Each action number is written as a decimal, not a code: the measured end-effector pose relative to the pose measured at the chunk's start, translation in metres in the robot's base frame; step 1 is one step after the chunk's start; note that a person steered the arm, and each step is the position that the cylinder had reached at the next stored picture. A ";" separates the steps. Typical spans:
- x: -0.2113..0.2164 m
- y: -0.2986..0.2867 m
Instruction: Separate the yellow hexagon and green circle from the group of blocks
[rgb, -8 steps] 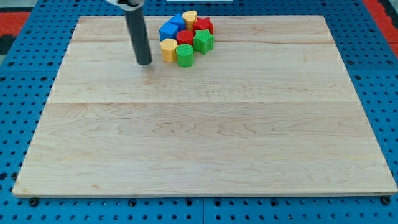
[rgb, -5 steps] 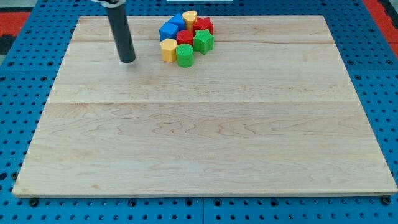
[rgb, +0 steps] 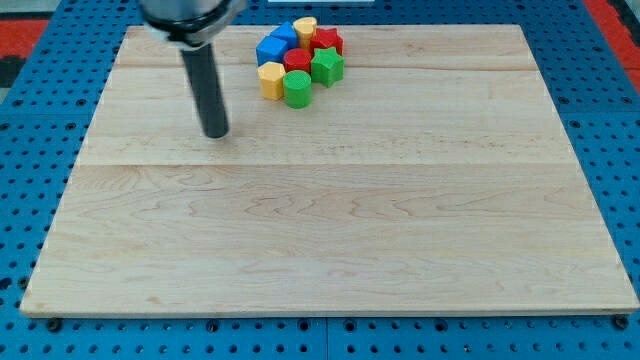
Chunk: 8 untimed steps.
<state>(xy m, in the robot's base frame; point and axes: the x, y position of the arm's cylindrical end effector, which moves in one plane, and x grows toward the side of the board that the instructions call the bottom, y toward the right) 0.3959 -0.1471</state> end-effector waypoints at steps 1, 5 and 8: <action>-0.059 -0.012; -0.027 0.117; 0.021 0.162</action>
